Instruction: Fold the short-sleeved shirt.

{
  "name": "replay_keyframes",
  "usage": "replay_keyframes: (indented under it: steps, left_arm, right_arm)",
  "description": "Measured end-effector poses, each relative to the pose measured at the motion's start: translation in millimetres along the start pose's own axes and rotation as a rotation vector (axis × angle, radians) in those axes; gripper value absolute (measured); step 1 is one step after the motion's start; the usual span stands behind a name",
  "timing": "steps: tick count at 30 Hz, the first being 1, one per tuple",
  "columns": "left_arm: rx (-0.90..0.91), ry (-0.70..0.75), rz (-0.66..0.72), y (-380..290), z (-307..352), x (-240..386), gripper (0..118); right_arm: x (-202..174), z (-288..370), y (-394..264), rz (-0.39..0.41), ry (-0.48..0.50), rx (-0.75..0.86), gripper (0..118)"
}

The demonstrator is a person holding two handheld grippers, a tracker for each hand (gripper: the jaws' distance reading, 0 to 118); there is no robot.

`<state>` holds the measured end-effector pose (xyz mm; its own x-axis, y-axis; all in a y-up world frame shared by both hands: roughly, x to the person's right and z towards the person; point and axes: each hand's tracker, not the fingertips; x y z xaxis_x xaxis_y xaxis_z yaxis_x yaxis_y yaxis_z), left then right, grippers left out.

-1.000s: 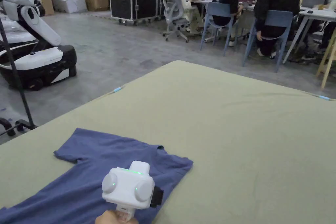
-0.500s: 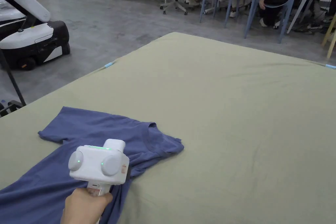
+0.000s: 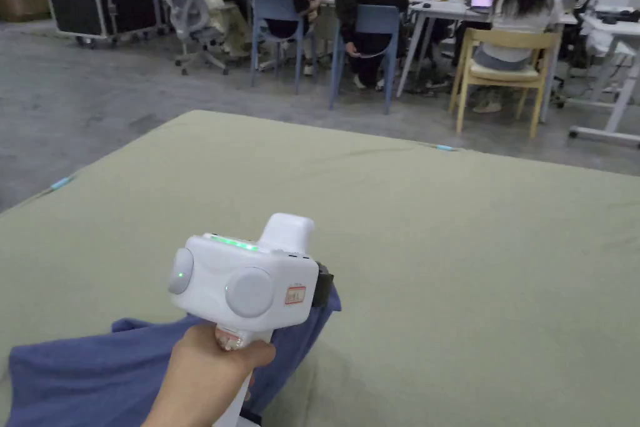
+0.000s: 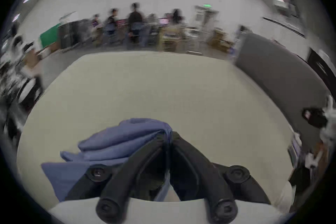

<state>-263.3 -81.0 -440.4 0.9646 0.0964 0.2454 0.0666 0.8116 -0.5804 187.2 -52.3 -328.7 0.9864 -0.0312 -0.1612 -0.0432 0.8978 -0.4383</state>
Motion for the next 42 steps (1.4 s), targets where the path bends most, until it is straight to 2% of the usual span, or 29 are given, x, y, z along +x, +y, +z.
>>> replay_keyframes:
  steps: [4,8,11,13,16,21,22,23,24,26,27,29,30,31,32,35,37,40,42]
  left_arm:
    - [-0.061,-0.254,-0.203,-7.5,-18.9,145.3,0]
    - [-0.149,-0.443,-0.45,-62.2,-35.0,280.8,0]
    - [-0.263,-0.591,-0.573,-111.5,-44.1,357.6,0]
    - [-0.332,-0.612,-0.698,-145.5,-49.8,394.6,0]
    - [-0.41,-0.518,-0.851,-185.9,-66.8,418.4,0]
    - [-0.492,-0.484,-0.749,-196.7,-95.3,405.9,1]
    - [-0.511,-0.488,-0.702,-194.6,-100.5,403.0,7]
    - [-0.535,-0.502,-0.623,-187.2,-104.0,397.5,35]
    - [-0.558,-0.509,-0.568,-183.8,-107.6,392.8,51]
    - [-0.616,-0.611,-0.398,-173.4,-107.8,378.7,72]
    - [-0.631,-0.617,-0.36,-167.7,-104.0,369.8,73]
    - [-0.546,-0.605,-0.323,-152.5,-79.2,333.4,73]
    - [-0.49,-0.569,-0.288,-145.8,-63.2,311.2,67]
    - [-0.438,-0.526,-0.239,-138.2,-41.2,286.4,44]
    - [-0.37,-0.48,-0.192,-133.5,-17.5,259.3,0]
    - [-0.199,-0.181,-0.097,-128.2,52.9,190.9,0]
    - [-0.199,-0.062,-0.048,-129.3,87.6,154.4,0]
    - [-0.203,-0.013,0.058,-128.3,112.8,114.5,0]
    - [-0.192,-0.01,0.039,-116.4,104.8,104.5,0]
  right_arm:
    - [48.8,55.1,-5.4,-0.042,-0.1,0.043,3]
    - [89.7,96.3,-26.7,-0.086,-0.184,0.046,3]
    - [114.8,110.1,-49.0,-0.13,-0.227,0.017,3]
    - [134.1,109.9,-66.7,-0.163,-0.247,-0.007,3]
    - [148.4,108.8,-86.8,-0.197,-0.26,-0.039,3]
    - [157.0,97.6,-109.4,-0.25,-0.251,-0.078,3]
    - [157.3,94.9,-112.2,-0.255,-0.247,-0.083,3]
    - [156.9,92.6,-114.2,-0.261,-0.242,-0.087,3]
    - [156.0,90.9,-115.3,-0.266,-0.238,-0.089,3]
    - [152.1,89.3,-116.0,-0.275,-0.225,-0.095,3]
    - [150.5,88.8,-115.3,-0.276,-0.217,-0.099,3]
    - [144.6,91.8,-113.1,-0.263,-0.201,-0.106,3]
    - [141.7,92.7,-112.6,-0.248,-0.194,-0.106,3]
    - [138.5,93.2,-112.5,-0.235,-0.188,-0.109,3]
    - [135.2,93.2,-113.2,-0.225,-0.181,-0.114,3]
    - [120.3,94.2,-120.4,-0.217,-0.16,-0.125,3]
    - [109.7,91.9,-128.0,-0.213,-0.147,-0.135,3]
    - [94.2,83.1,-134.0,-0.195,-0.135,-0.162,3]
    - [88.2,77.2,-134.9,-0.192,-0.126,-0.176,3]
